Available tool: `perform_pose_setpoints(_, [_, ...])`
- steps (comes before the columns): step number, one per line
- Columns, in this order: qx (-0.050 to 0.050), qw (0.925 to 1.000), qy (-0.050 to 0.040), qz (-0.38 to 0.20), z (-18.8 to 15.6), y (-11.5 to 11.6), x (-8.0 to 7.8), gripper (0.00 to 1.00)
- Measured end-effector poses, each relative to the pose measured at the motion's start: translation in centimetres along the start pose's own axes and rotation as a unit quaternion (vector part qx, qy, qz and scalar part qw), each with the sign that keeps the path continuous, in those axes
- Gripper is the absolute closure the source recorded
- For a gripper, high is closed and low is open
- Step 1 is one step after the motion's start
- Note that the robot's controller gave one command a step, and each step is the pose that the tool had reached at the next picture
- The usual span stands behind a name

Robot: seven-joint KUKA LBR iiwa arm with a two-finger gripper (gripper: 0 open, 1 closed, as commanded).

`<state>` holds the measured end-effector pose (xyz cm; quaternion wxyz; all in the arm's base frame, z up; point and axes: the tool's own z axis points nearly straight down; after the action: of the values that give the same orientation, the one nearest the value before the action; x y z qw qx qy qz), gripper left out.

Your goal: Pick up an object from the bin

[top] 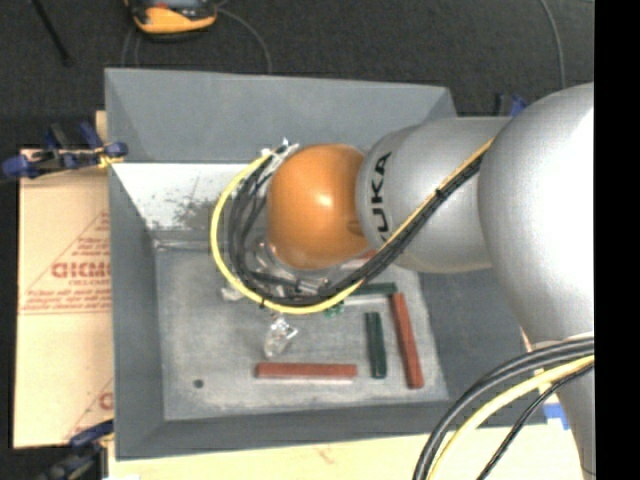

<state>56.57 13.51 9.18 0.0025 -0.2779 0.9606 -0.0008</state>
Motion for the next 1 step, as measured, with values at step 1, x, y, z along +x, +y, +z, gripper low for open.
perform_pose_setpoints(1, [-0.002, 0.9979, 0.0005, 0.065, -0.91, -1.94, 4.20, 0.00])
